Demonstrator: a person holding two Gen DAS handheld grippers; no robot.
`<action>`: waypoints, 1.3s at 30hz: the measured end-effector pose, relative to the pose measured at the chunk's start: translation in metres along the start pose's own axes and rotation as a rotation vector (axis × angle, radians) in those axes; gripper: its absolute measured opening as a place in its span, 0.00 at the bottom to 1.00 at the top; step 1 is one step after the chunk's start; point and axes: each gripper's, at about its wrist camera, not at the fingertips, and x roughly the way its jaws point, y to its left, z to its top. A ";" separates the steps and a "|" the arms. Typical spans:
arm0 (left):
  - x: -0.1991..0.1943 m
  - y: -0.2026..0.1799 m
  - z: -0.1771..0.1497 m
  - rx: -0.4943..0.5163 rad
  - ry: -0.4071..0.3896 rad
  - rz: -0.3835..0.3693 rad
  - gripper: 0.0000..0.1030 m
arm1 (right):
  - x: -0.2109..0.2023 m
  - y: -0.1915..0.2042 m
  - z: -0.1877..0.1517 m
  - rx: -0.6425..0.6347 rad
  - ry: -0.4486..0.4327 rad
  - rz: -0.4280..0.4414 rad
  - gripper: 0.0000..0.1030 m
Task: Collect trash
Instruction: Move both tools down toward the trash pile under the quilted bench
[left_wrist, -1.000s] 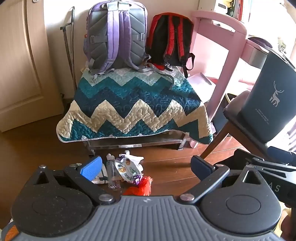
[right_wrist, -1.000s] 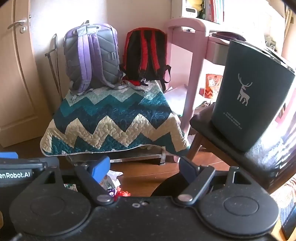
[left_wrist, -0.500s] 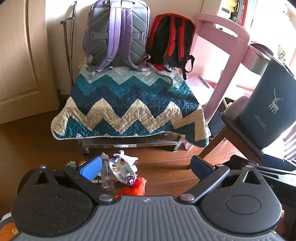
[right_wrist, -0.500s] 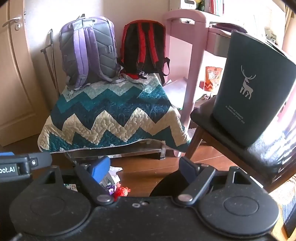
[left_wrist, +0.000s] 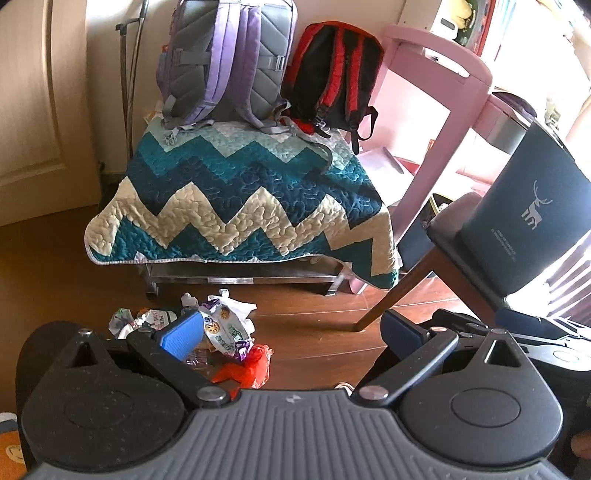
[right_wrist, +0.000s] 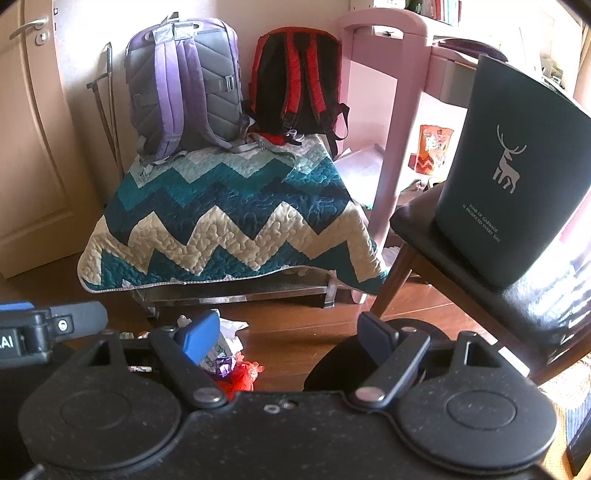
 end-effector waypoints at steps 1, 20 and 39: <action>0.000 0.001 0.000 -0.008 0.005 -0.005 1.00 | 0.000 0.000 0.000 0.001 0.001 0.002 0.79; 0.008 0.033 -0.004 -0.087 0.094 0.031 1.00 | 0.012 0.012 0.001 -0.037 0.053 0.044 0.79; 0.064 0.080 0.028 -0.135 0.085 0.147 1.00 | 0.076 0.021 0.038 -0.102 0.070 0.177 0.79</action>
